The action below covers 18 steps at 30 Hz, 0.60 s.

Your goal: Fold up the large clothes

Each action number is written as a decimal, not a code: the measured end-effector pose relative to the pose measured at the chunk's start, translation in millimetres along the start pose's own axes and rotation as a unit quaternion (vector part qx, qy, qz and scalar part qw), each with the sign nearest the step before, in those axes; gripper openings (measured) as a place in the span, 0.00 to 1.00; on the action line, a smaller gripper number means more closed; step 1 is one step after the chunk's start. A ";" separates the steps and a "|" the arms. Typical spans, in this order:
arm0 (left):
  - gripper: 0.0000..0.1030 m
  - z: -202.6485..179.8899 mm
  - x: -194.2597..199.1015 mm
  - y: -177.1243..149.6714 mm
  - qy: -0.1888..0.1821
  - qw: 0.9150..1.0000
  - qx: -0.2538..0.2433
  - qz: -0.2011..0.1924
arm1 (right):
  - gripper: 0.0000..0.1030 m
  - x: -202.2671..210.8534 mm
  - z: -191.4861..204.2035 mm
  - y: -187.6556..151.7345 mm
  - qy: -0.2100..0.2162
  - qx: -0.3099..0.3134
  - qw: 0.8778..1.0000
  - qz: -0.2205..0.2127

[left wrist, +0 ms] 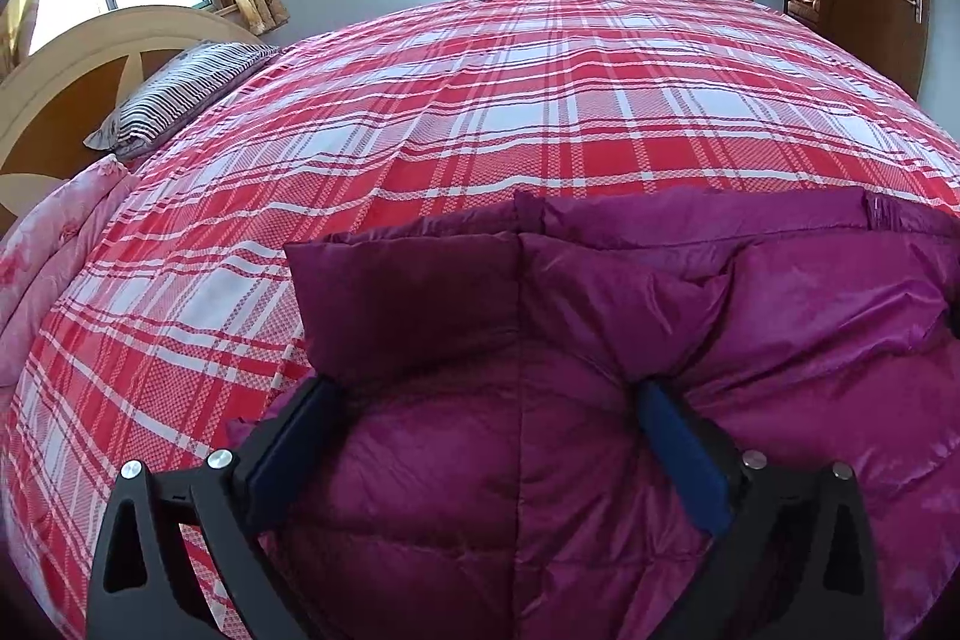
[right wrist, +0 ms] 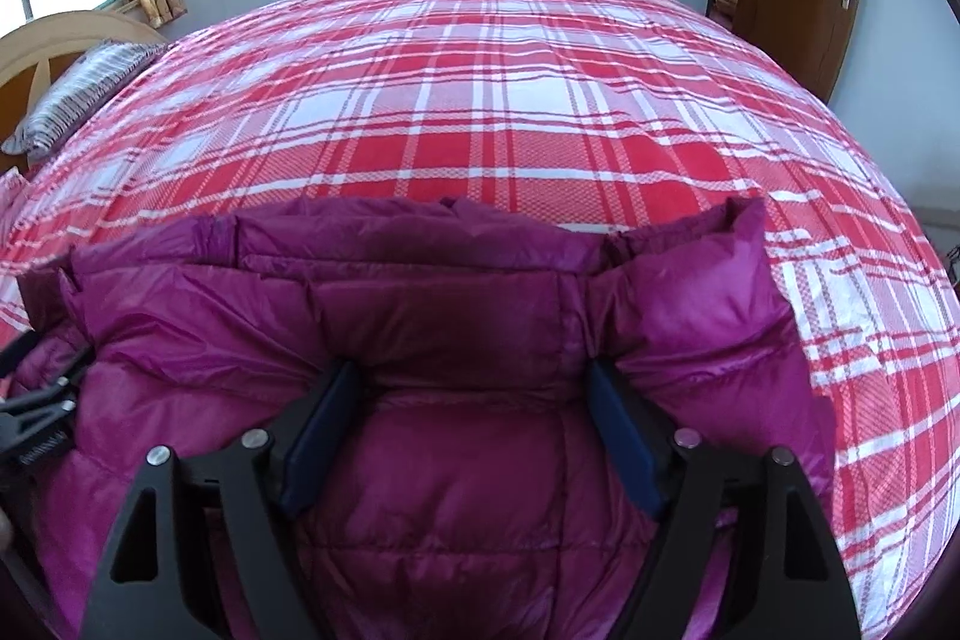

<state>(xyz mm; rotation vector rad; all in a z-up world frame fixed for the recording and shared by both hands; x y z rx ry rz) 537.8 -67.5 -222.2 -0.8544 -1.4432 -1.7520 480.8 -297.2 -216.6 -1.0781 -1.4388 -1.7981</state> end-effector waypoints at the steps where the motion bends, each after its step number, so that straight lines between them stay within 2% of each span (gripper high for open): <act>1: 0.99 -0.2 0.1 -0.1 0.000 1.000 0.000 0.000 | 0.75 5.5 0.2 -1.1 -0.002 -0.005 1.000 -0.004; 4: 0.99 -0.1 0.2 0.0 0.001 1.000 0.000 -0.001 | 0.75 34.2 14.2 -5.8 0.015 -0.028 0.999 -0.033; 8: 0.99 0.5 0.2 -0.1 0.000 1.000 0.000 -0.001 | 0.76 58.5 57.3 -11.2 0.041 -0.003 0.997 -0.068; 11: 0.99 0.7 0.3 0.3 0.000 1.000 0.001 -0.001 | 0.76 47.3 81.1 -18.5 0.042 0.020 0.997 -0.058; 14: 0.99 0.5 0.3 -0.1 -0.003 1.000 0.003 -0.001 | 0.76 26.4 82.8 -25.7 0.034 0.020 0.998 -0.044; 18: 0.99 0.7 0.3 0.1 -0.003 1.000 0.003 0.000 | 0.77 19.2 82.8 -28.9 0.026 0.025 0.998 -0.051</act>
Point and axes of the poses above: each gripper's, at about its wrist camera, not at the fingertips, and x roughly against the way its jaws point, z to its left, y to its top, the point moved 8 cm from there along -x, roughly the way its jaws point, and after that the axes turned 10 degrees about z, right-handed, at the moved point
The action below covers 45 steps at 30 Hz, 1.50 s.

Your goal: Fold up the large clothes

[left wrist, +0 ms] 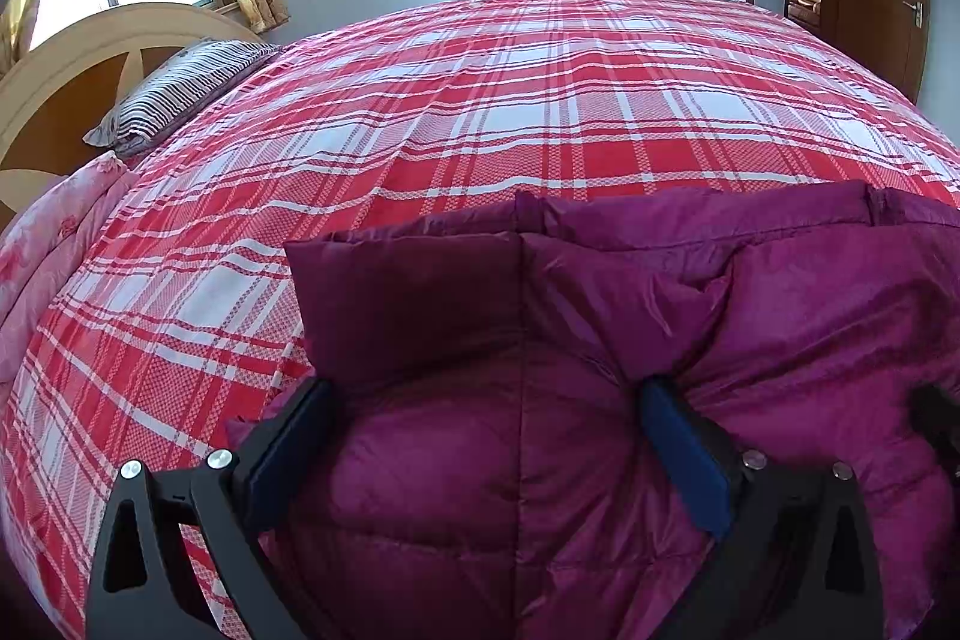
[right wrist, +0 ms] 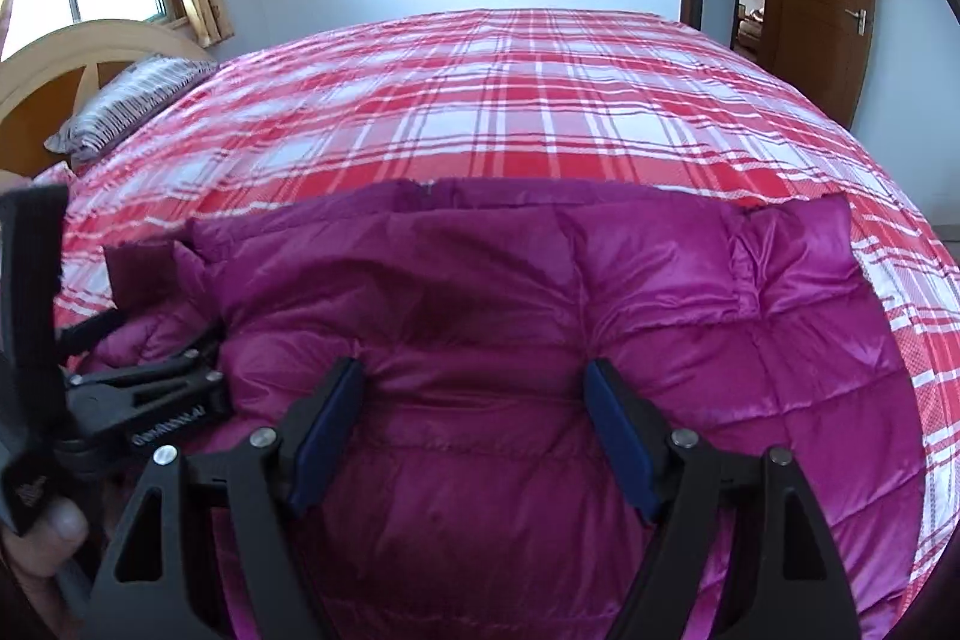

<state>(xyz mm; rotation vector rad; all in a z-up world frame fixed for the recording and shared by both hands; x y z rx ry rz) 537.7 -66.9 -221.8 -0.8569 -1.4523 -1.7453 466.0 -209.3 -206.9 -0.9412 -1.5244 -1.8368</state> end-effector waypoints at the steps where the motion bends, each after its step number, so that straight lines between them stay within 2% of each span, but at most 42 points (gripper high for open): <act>1: 0.99 0.0 -0.1 0.1 0.000 1.000 0.000 0.000 | 0.78 -2.5 0.3 -0.5 -0.001 0.002 1.000 0.000; 6: 0.99 0.5 -0.1 0.0 0.000 1.000 0.000 0.000 | 0.79 -9.7 1.2 -1.8 -0.006 0.006 1.000 0.014; 17: 0.99 0.1 -0.3 0.1 0.000 1.000 -0.001 0.000 | 0.82 -20.9 6.8 -3.5 -0.048 0.029 0.998 0.032; 45: 0.99 0.3 -1.0 -0.5 0.002 1.000 -0.001 0.002 | 0.84 -26.0 7.8 -2.6 -0.058 0.038 0.997 0.035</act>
Point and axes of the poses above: each gripper's, at about its wrist camera, not at the fingertips, and x roughly against the way its jaws point, z to its left, y to its top, the point moved 8 cm from there along -x, roughly the way its jaws point, and after that the axes turned 10 degrees about z, right-handed, at the moved point
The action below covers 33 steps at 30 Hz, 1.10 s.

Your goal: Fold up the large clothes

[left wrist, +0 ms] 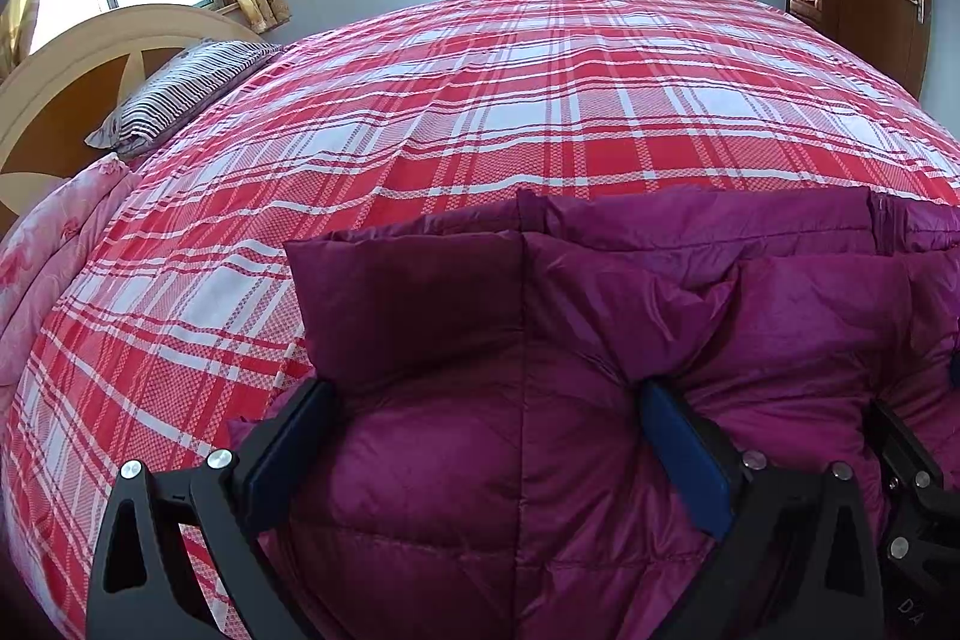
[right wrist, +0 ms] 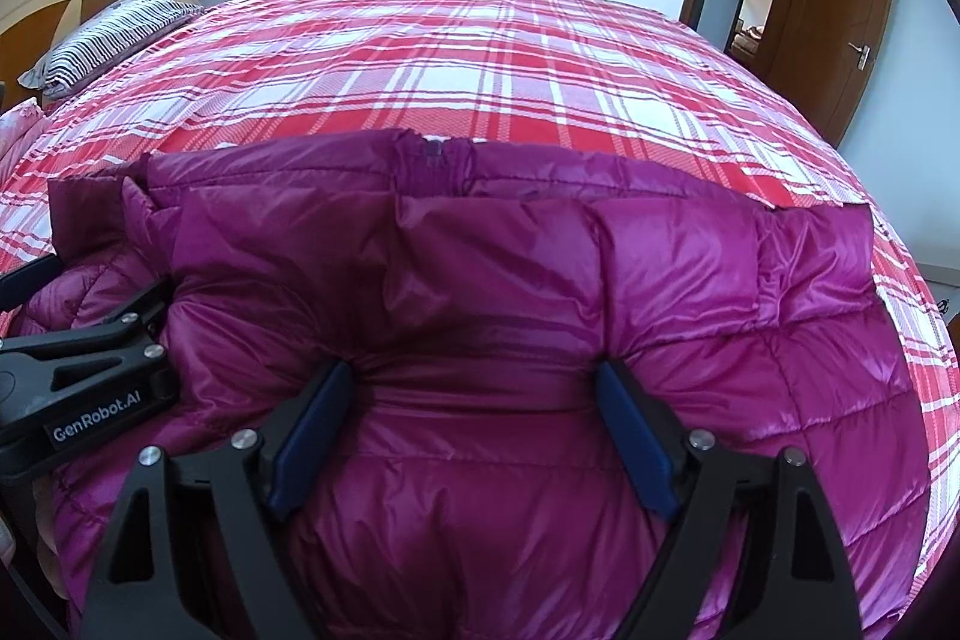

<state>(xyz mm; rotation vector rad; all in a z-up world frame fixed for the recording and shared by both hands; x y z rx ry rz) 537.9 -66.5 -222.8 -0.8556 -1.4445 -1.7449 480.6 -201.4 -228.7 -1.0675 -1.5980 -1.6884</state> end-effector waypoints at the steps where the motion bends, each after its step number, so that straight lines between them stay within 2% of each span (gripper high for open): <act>1: 0.99 -0.9 -0.4 0.6 0.000 1.000 0.000 0.001 | 0.84 -0.2 -0.1 0.0 0.000 0.000 1.000 0.000; 4: 0.99 0.4 0.9 1.5 -0.013 1.000 0.000 0.012 | 0.84 -0.2 -0.2 -0.3 -0.001 0.000 1.000 -0.001; 7: 0.99 12.0 21.0 -5.3 -0.032 0.999 -0.011 0.014 | 0.84 -0.6 -1.8 -0.5 0.000 -0.001 1.000 -0.002; 10: 0.99 38.9 55.9 -24.0 -0.080 0.997 -0.006 -0.008 | 0.84 -0.9 -3.1 -0.1 0.001 -0.001 1.000 -0.002; 13: 0.99 70.7 64.7 -61.9 -0.126 0.992 0.002 0.015 | 0.84 -0.4 -2.4 0.3 0.000 -0.001 1.000 -0.003; 15: 0.99 80.7 66.2 -80.8 -0.161 0.986 0.015 0.028 | 0.84 -0.3 -2.8 0.4 0.001 -0.001 1.000 -0.003; 17: 0.98 81.3 66.7 -98.3 -0.209 0.977 0.025 0.042 | 0.84 0.4 -2.3 0.8 0.001 -0.002 1.000 -0.004; 19: 0.98 76.8 65.5 -105.7 -0.235 0.971 0.030 0.046 | 0.84 0.8 -3.4 1.0 0.004 -0.003 1.000 -0.006; 21: 0.84 70.8 57.1 -112.2 -0.247 0.967 0.036 0.055 | 0.84 2.1 -2.7 0.4 0.006 -0.004 1.000 -0.007; 24: 0.78 66.6 56.8 -110.6 -0.249 0.967 0.038 0.035 | 0.84 3.2 -2.4 -0.1 0.007 -0.005 1.000 -0.009; 25: 0.71 66.2 57.8 -111.3 -0.253 0.966 0.039 0.034 | 0.84 3.6 -2.2 -0.5 0.007 -0.005 1.000 -0.010; 26: 0.52 64.1 59.6 -112.0 -0.269 0.962 0.040 0.032 | 0.84 3.6 -2.2 -0.4 0.008 -0.005 1.000 -0.010; 28: 0.25 58.2 63.5 -112.1 -0.310 0.949 0.040 0.041 | 0.84 3.6 -1.9 -0.7 0.009 -0.005 1.000 -0.010; 29: 0.21 57.0 65.7 -112.1 -0.313 0.948 0.039 0.038 | 0.84 3.6 -2.0 -0.6 0.009 -0.005 1.000 -0.010; 31: 0.15 54.6 74.5 -110.6 -0.302 0.953 0.024 0.020 | 0.85 3.8 -2.0 -0.5 0.011 -0.006 1.000 -0.011; 33: 0.12 58.5 83.7 -107.8 -0.306 0.952 0.033 0.011 | 0.85 4.1 -1.9 -0.5 0.013 -0.007 1.000 -0.011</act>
Point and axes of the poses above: each gripper's, at about its wrist camera, not at the fingertips, and x roughly against the way its jaws point, z to its left, y to its top, the point moved 8 cm from there along -x, roughly the way its jaws point, and after that the axes turned 10 degrees about z, right-handed, at the moved point
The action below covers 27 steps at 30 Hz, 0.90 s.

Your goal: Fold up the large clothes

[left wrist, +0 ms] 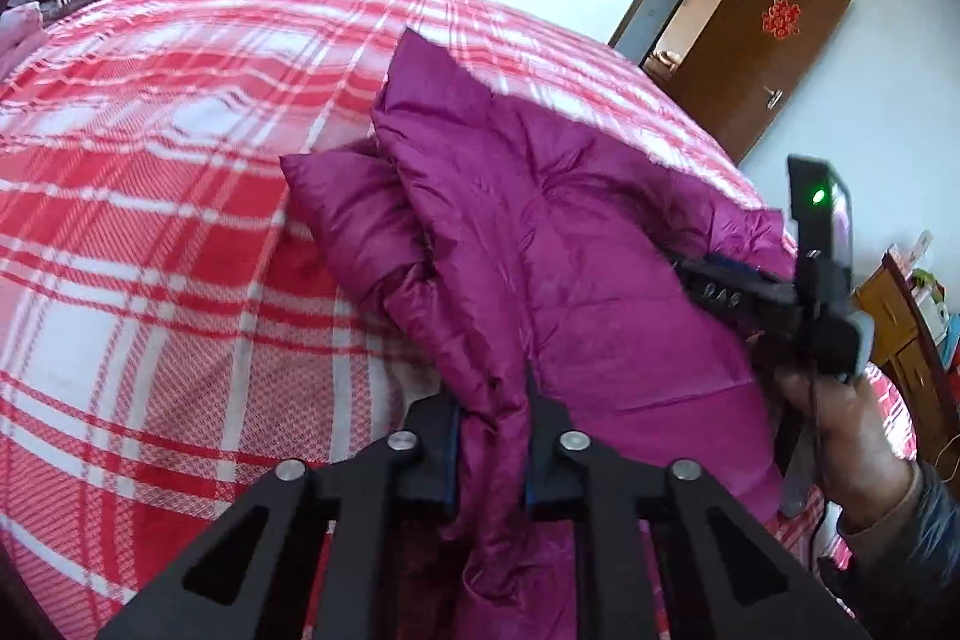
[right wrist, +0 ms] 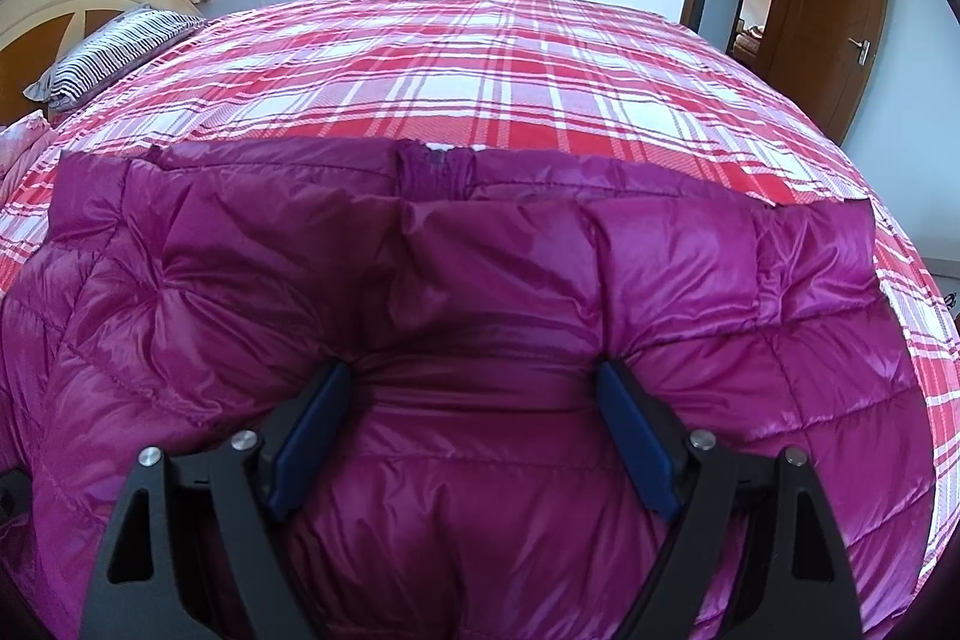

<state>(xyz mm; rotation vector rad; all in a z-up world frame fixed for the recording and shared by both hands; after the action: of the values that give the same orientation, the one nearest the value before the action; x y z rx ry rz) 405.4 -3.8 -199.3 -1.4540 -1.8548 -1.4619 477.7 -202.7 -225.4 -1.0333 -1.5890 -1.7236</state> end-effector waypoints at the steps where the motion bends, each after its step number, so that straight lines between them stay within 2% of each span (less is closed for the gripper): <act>1: 0.11 -2.5 9.3 3.4 -0.015 1.000 0.012 -0.009 | 0.85 0.2 -0.5 0.1 0.003 0.000 1.000 0.000; 3: 0.10 -11.2 26.6 11.6 -0.026 0.999 0.016 -0.028 | 0.86 2.1 -1.4 -0.1 0.016 -0.004 1.000 -0.003; 7: 0.10 -36.2 48.0 24.3 -0.013 0.999 -0.014 -0.045 | 0.85 12.2 -1.6 1.2 0.055 -0.001 0.998 0.016; 8: 0.10 -41.8 53.2 25.3 -0.011 0.999 -0.022 -0.049 | 0.85 24.7 -5.0 2.0 0.080 -0.006 0.996 0.023; 10: 0.10 -48.9 61.4 24.8 -0.013 0.998 -0.032 -0.055 | 0.86 54.1 -19.0 1.3 0.110 -0.029 0.993 0.006; 13: 0.10 -55.6 66.6 26.9 -0.021 0.997 -0.033 -0.059 | 0.93 76.3 -33.8 -13.4 0.107 -0.023 0.994 0.000; 15: 0.10 -61.2 68.3 28.8 -0.030 0.997 -0.032 -0.063 | 0.93 66.1 -31.5 -34.2 0.113 0.000 0.993 0.034; 17: 0.10 -78.5 72.8 30.9 -0.050 0.996 -0.036 -0.065 | 0.95 44.7 -26.4 -51.5 0.077 0.040 0.995 0.050; 18: 0.10 -88.8 71.0 36.4 -0.047 0.996 -0.045 -0.067 | 1.00 40.7 -24.0 -53.8 0.065 0.052 0.996 0.031; 20: 0.10 -120.5 75.6 38.0 -0.037 0.993 -0.085 -0.074 | 1.00 35.5 -22.3 -54.6 0.058 0.050 0.997 0.009; 25: 0.10 -189.7 72.7 46.0 -0.036 0.981 -0.173 -0.075 | 1.00 39.8 -25.9 -55.4 0.086 0.044 0.995 0.019; 27: 0.10 -215.5 63.9 48.1 -0.029 0.974 -0.210 -0.078 | 0.99 48.9 -34.3 -57.0 0.109 0.039 0.993 0.023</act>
<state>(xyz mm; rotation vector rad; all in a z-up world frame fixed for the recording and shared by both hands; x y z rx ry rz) 358.1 -163.4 -40.9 -1.5733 -1.7999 -2.0047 398.7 -224.7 -215.3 -0.8078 -1.4710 -1.6679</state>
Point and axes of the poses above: each gripper's, at about its wrist camera, not at the fingertips, and x roughly against the way its jaws point, z to its left, y to its top, the point moved 8 cm from there along -x, roughly the way its jaws point, and after that the axes turned 10 degrees about z, right-handed, at the moved point
